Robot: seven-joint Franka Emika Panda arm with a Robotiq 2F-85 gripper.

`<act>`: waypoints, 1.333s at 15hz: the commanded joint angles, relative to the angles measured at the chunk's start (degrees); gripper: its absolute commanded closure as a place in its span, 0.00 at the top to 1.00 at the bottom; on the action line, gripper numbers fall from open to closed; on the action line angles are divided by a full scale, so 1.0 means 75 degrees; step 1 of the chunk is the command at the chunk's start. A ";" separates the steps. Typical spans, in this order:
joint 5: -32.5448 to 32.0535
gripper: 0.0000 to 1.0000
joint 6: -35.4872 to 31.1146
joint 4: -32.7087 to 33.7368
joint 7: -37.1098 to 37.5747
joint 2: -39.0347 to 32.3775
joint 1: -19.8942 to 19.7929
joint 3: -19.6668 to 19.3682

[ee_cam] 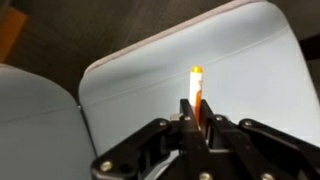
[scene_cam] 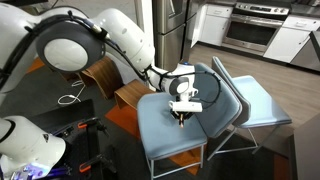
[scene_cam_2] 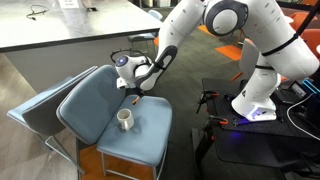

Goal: Put the marker into the mug.

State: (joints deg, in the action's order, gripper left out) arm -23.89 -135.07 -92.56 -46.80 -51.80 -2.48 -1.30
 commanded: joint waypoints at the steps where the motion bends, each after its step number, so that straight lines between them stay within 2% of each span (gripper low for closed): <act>1: -0.0350 0.03 0.1127 -0.0033 0.0283 0.0519 0.0284 -0.0076; 5: -0.0585 0.03 0.2158 0.0337 0.0167 0.0565 0.0551 0.0065; 12: -0.0944 0.03 0.3175 0.1499 -0.0028 -0.0142 0.1069 0.0250; 17: -0.1121 0.03 0.3649 0.2351 -0.0131 -0.0865 0.1368 0.0300; 20: -0.1230 0.03 0.3635 0.2739 -0.0075 -0.1224 0.1545 0.0284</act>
State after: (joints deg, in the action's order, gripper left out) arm -31.48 -110.68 -76.65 -46.93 -58.05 8.11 0.93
